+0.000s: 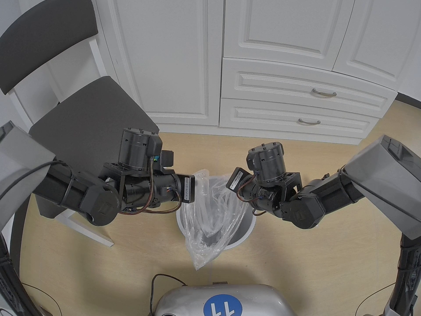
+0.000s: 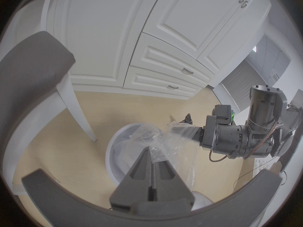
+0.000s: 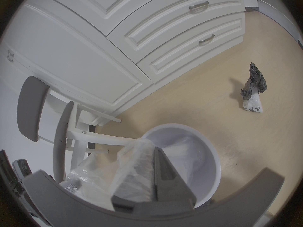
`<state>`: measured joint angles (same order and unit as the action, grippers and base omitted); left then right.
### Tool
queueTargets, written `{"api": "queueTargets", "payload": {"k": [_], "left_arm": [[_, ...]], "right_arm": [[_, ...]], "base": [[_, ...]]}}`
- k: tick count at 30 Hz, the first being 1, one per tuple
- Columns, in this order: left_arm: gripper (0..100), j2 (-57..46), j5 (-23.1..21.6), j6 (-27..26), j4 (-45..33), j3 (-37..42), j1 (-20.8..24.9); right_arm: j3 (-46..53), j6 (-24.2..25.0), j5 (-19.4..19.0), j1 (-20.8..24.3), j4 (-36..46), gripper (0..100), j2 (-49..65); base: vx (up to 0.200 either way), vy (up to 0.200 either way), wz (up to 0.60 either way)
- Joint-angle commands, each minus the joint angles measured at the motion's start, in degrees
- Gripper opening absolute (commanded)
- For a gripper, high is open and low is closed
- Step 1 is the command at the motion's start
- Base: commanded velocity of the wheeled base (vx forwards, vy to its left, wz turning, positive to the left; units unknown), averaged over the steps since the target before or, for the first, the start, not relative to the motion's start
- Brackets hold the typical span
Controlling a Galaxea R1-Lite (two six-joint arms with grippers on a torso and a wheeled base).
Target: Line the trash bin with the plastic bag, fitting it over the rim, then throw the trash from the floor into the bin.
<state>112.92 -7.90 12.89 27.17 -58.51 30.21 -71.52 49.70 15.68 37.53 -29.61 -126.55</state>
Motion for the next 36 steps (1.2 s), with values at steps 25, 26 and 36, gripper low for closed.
{"api": "queueTargets", "payload": {"k": [25,26,36], "left_arm": [[0,11.36,0.69,0.56,-0.19,-6.17,-1.03],[0,11.0,0.69,0.56,-0.28,-6.08,-1.38],[0,5.99,0.69,0.12,-3.97,-4.41,-1.38]], "right_arm": [[-2.13,0.13,-0.03,-2.99,-2.73,0,-7.31],[-2.04,-0.13,-0.03,-3.17,-2.64,0,-6.96],[4.46,-10.94,0.14,-5.19,-1.77,0,-0.45]], "base": [[0.0,0.0,0.0],[0.0,0.0,0.0],[0.0,0.0,0.0]]}}
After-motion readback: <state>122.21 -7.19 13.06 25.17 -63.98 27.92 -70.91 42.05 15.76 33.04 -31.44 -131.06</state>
